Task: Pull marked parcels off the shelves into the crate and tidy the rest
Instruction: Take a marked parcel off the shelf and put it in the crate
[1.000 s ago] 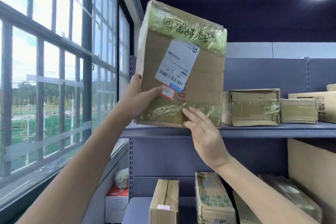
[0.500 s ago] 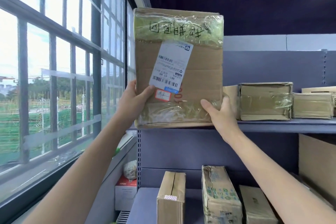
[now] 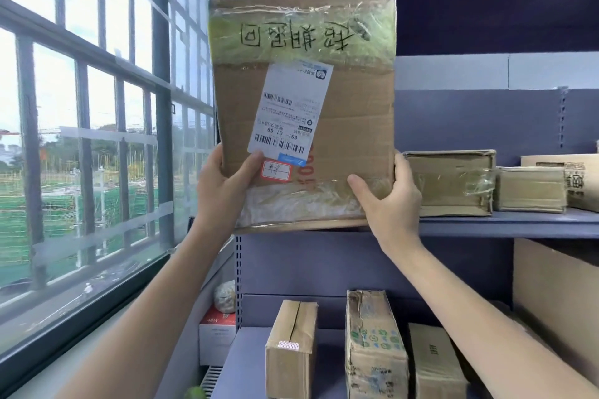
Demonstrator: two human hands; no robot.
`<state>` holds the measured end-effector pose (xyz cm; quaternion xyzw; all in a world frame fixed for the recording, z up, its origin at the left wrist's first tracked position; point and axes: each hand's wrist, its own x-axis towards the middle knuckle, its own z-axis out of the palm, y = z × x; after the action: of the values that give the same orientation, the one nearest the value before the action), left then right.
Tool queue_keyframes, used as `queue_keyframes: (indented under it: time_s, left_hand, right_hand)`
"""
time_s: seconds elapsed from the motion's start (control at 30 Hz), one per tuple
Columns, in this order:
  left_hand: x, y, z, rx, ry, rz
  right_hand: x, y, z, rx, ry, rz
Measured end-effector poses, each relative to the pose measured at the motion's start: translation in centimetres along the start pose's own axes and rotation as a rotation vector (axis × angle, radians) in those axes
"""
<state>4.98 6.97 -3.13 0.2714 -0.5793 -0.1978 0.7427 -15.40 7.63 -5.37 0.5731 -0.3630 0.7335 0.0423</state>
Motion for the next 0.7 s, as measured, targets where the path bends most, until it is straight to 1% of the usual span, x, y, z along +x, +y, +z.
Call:
queue_keyframes:
  time_s: [0.13, 0.23, 0.37, 0.7]
  left_hand:
    - [-1.9, 2.0, 0.9, 0.131, 0.1, 0.104]
    - [-3.3, 3.7, 1.6, 0.147, 0.142, 0.117]
    - [-4.8, 6.0, 2.1, 0.149, 0.135, 0.098]
    - [-11.4, 11.3, 1.3, 0.157, 0.11, 0.071]
  right_hand:
    - [-0.4, -0.8, -2.0, 0.049, 0.037, -0.038]
    - [-0.6, -1.5, -3.6, 0.071, 0.043, -0.047]
    - [-0.9, -2.9, -5.7, 0.116, 0.023, -0.025]
    - [-5.2, -7.8, -11.8, 0.088, 0.037, -0.035]
